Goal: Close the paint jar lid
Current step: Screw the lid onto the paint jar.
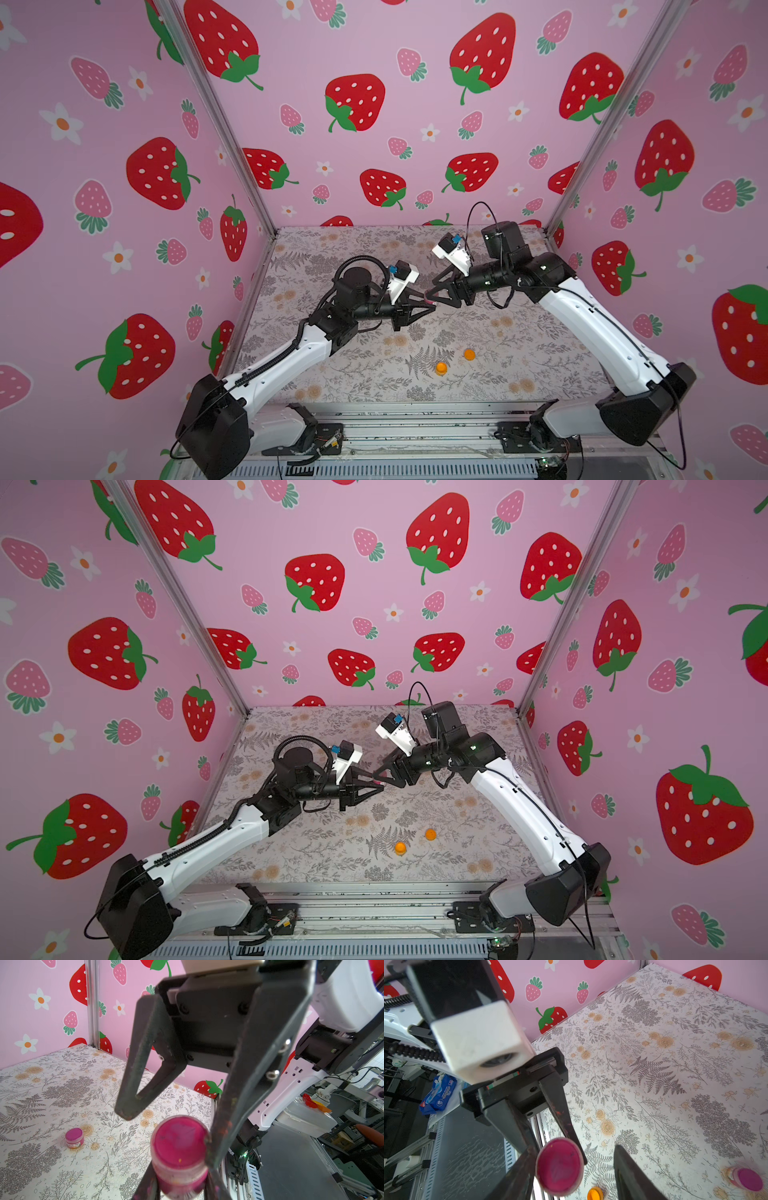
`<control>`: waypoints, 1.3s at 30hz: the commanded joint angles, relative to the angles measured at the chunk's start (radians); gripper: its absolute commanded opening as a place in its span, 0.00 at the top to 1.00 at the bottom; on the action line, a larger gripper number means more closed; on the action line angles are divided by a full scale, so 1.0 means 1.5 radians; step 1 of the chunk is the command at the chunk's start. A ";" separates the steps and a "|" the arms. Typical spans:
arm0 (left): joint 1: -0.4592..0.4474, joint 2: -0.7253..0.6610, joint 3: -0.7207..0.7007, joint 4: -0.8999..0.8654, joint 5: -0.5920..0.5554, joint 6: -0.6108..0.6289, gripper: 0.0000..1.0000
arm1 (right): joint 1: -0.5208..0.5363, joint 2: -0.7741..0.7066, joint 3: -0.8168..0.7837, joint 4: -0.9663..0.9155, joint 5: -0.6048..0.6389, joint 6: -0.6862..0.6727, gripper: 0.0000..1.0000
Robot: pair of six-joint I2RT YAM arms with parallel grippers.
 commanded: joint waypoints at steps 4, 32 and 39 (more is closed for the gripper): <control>0.001 0.003 0.010 0.018 0.005 0.010 0.81 | 0.007 -0.019 -0.021 -0.001 -0.021 0.005 0.42; -0.100 0.045 0.007 0.064 -0.372 0.092 0.82 | 0.108 -0.010 0.088 -0.037 0.404 0.321 0.20; -0.101 0.031 -0.010 0.079 -0.349 0.085 0.81 | 0.103 0.047 0.176 -0.162 0.385 0.320 0.19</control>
